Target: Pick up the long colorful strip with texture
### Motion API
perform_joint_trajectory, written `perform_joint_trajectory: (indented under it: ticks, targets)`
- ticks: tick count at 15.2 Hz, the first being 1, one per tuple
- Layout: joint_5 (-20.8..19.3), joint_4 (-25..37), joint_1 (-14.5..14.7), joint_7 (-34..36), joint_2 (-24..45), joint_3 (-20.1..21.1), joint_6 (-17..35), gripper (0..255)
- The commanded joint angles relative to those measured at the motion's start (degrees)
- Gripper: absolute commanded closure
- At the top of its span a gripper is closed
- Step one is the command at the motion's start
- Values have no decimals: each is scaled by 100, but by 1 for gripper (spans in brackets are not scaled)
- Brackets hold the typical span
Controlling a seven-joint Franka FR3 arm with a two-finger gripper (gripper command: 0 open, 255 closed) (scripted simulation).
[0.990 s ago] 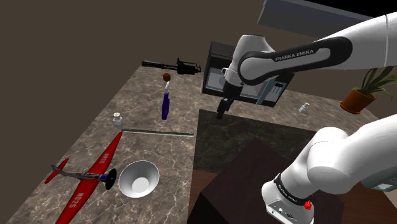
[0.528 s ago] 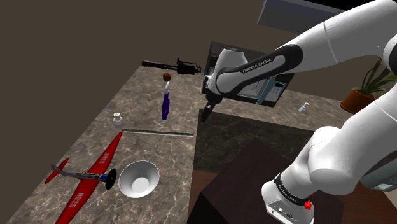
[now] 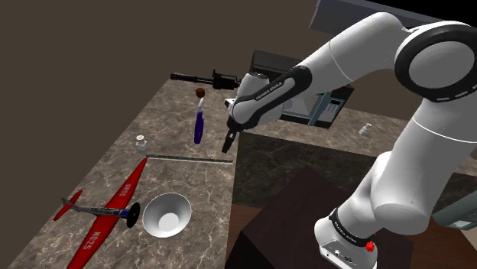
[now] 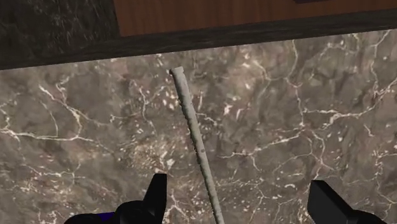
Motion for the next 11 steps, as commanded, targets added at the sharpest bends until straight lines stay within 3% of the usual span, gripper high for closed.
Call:
perform_joint_trajectory:
  ticks: [1, 6, 11]
  targets:
    - [193, 273, -32, -370, 453, 126, 302, 0]
    - [378, 1116, -136, -996, 1486, 487, 803, 0]
    - [302, 2087, -171, -1430, 2481, 766, 1142, 0]
